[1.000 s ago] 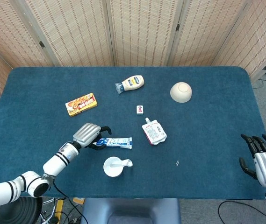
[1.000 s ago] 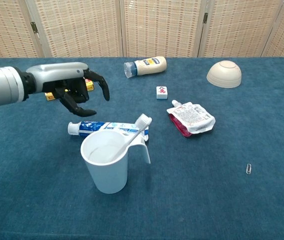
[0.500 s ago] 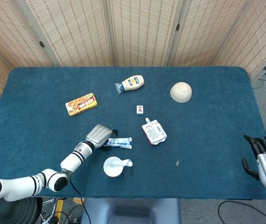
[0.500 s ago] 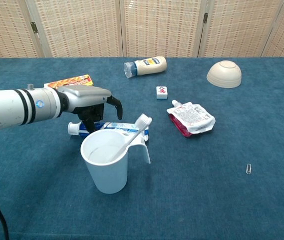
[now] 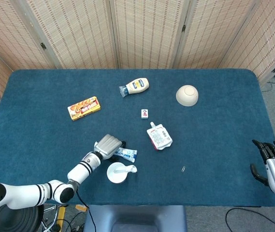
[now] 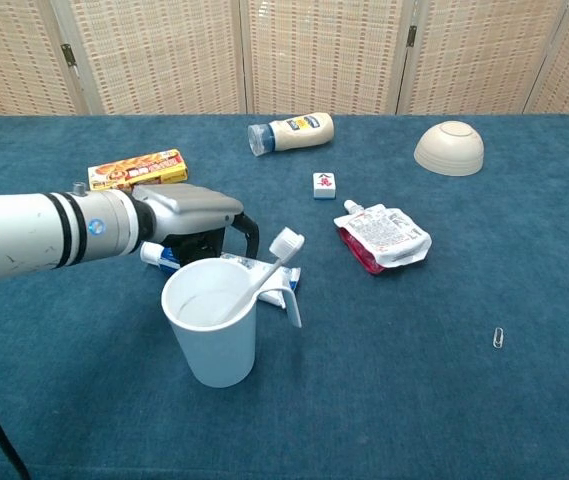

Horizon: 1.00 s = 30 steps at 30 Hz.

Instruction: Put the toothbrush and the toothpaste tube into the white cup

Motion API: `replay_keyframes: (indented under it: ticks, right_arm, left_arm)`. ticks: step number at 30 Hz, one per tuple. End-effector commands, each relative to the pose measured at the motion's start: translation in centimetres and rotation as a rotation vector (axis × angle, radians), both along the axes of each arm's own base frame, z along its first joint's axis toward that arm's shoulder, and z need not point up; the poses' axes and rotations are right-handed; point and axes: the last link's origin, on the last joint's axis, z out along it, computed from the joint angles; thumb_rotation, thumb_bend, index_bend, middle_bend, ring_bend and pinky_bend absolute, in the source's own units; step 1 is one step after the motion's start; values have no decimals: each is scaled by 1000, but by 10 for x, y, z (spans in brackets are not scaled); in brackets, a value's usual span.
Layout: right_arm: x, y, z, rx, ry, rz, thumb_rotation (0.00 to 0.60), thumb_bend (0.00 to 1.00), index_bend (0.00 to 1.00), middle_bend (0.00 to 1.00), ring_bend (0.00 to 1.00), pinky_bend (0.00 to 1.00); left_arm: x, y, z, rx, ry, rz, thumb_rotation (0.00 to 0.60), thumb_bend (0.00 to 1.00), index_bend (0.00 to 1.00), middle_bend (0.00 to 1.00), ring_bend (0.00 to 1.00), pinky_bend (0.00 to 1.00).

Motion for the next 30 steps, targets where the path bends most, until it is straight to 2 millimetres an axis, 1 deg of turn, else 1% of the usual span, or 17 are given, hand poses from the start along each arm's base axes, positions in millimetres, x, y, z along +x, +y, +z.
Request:
replay_keyframes:
  ticks: [1, 11, 15, 17, 20, 24, 30]
  right_arm:
    - [0, 0, 0, 2, -1, 2, 600, 336, 141, 248, 197, 136]
    - [-3, 1, 0, -1, -2, -7, 600, 337, 141, 252, 198, 136]
    - [-3, 1, 0, -3, -4, -9, 600, 337, 141, 252, 198, 136]
    - [-3, 2, 1, -6, -4, -8, 600, 337, 141, 252, 198, 136]
    - [-3, 2, 2, -8, -5, -7, 600, 337, 141, 252, 198, 136]
    - [-2, 2, 1, -5, -4, -6, 600, 337, 141, 252, 198, 136]
    - [0, 0, -1, 0, -3, 1, 600, 337, 141, 257, 202, 136]
  left_arm:
    - [-1, 0, -1, 14, 2, -11, 600, 345, 398, 1000, 929, 916]
    - [-7, 5, -7, 51, -12, -8, 600, 345, 465, 1000, 937, 921]
    - [-11, 8, -7, 66, -25, 0, 600, 345, 541, 1000, 946, 923]
    - [-11, 10, -4, 73, -55, 18, 600, 345, 568, 1000, 949, 925]
    - [-9, 14, 8, 107, -147, 55, 600, 345, 614, 1000, 953, 931]
    - [-9, 22, 31, 124, -293, 137, 600, 345, 665, 1000, 956, 940]
    - [-14, 29, 64, 127, -444, 220, 600, 345, 693, 1000, 959, 942]
